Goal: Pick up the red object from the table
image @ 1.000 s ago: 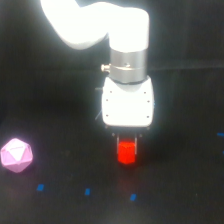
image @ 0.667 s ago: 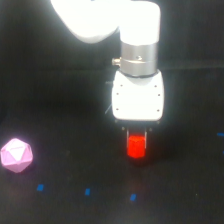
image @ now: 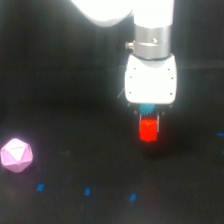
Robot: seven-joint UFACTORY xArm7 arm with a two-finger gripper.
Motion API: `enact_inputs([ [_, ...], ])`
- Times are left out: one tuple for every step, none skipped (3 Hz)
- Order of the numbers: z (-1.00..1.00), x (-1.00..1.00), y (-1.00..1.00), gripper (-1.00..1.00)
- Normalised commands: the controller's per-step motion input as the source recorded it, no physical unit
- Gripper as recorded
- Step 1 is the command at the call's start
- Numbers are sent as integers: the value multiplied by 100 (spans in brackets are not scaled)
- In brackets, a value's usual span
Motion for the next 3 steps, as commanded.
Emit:
enact_inputs([
  [100,46,71,-99],
  [88,35,71,-94],
  [59,76,53,-100],
])
